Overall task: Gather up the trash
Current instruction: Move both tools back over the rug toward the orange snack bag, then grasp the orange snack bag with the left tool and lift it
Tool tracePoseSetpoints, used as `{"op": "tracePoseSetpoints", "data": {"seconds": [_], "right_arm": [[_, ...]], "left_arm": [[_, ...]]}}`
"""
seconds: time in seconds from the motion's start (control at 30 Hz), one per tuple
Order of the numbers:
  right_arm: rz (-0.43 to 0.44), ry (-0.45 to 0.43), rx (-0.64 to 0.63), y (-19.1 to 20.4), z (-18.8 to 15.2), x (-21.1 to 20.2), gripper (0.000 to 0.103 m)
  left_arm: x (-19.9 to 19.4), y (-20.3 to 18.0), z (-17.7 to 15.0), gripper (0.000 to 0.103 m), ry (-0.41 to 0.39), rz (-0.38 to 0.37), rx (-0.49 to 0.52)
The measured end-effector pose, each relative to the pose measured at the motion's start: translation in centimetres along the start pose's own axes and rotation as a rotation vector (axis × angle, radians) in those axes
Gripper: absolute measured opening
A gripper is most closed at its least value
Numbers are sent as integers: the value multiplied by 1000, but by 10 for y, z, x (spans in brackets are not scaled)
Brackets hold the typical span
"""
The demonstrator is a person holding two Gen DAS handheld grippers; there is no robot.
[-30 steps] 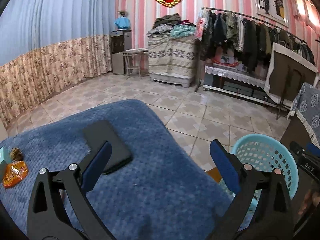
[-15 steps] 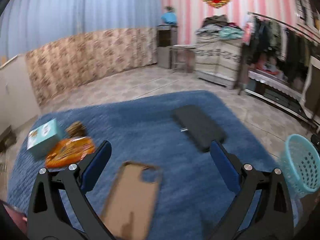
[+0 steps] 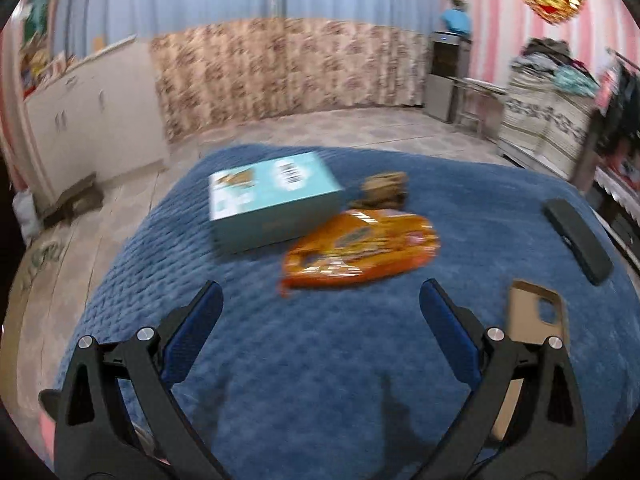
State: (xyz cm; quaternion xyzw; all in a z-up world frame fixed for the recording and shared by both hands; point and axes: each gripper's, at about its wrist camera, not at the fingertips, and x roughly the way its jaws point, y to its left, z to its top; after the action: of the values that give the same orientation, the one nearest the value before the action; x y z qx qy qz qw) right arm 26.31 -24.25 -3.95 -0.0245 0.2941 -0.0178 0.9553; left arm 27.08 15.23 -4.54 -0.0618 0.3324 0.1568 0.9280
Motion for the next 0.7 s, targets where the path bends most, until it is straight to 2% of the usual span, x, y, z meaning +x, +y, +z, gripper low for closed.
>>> {"op": "tracePoseSetpoints", "data": {"seconds": [0.07, 0.2, 0.37, 0.5, 0.7], "right_arm": [[31, 17, -25, 15, 1, 8, 94], [73, 40, -44, 33, 10, 21, 94], [112, 35, -97, 53, 30, 29, 94], [144, 30, -129, 70, 46, 38, 94], [196, 35, -157, 104, 57, 48, 94]], "left_arm": [[11, 10, 5, 95, 15, 1, -35], [28, 6, 9, 95, 24, -11, -63], [62, -12, 15, 90, 63, -8, -10], [87, -15, 14, 78, 171, -18, 9], [90, -10, 16, 59, 151, -60, -10]]}}
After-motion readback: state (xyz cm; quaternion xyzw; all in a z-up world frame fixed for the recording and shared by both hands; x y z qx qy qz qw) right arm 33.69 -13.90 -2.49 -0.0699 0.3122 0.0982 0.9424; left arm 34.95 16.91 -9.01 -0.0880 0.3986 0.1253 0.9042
